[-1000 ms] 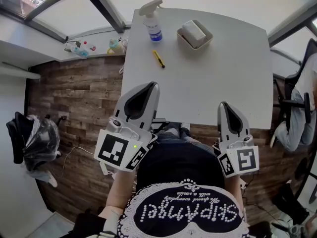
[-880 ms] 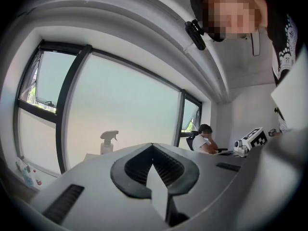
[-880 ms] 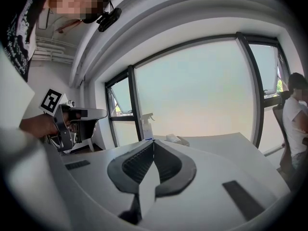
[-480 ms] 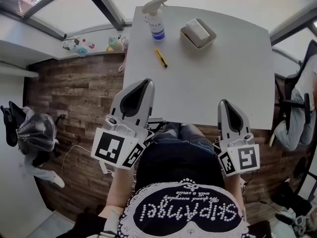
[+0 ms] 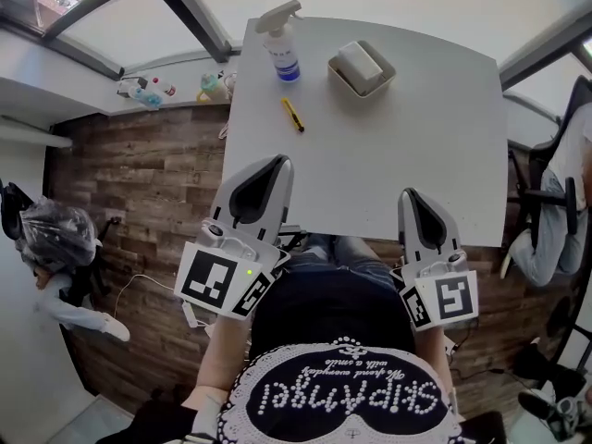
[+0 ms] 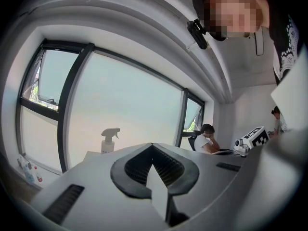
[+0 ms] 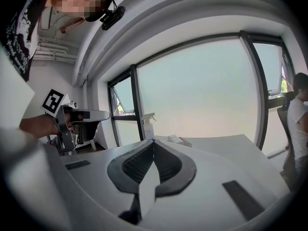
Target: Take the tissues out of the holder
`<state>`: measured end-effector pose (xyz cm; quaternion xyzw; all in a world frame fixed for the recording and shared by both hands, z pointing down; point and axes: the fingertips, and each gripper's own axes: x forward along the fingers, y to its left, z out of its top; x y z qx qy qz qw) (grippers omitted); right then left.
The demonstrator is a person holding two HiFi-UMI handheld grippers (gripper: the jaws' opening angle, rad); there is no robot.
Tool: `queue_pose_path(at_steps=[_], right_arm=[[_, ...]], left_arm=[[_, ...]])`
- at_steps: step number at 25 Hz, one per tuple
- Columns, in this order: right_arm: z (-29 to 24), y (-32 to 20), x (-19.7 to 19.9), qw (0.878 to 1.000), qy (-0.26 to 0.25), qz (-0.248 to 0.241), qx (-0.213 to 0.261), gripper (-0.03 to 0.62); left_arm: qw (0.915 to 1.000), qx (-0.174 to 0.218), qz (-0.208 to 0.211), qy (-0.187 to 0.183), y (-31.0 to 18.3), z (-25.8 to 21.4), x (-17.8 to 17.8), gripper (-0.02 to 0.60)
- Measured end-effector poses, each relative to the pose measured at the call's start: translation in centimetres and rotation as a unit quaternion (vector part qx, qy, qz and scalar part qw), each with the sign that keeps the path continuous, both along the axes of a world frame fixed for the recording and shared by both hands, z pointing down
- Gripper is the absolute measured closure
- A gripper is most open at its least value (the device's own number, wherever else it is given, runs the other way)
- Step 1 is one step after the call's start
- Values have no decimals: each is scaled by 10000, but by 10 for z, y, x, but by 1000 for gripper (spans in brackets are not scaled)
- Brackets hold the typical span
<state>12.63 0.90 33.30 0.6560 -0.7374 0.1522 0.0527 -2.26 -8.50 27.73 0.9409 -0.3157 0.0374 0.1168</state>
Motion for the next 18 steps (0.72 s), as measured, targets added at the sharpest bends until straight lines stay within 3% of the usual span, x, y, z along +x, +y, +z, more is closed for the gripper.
queue_pose_path(at_steps=[10, 18], right_arm=[[-6, -7, 27, 9999, 86, -25, 51, 583], [-7, -24, 23, 9991, 96, -401, 94, 582]], left_arm=[[9999, -133, 67, -14, 9, 5, 16, 580], [9999, -158, 17, -21, 6, 5, 16, 580]])
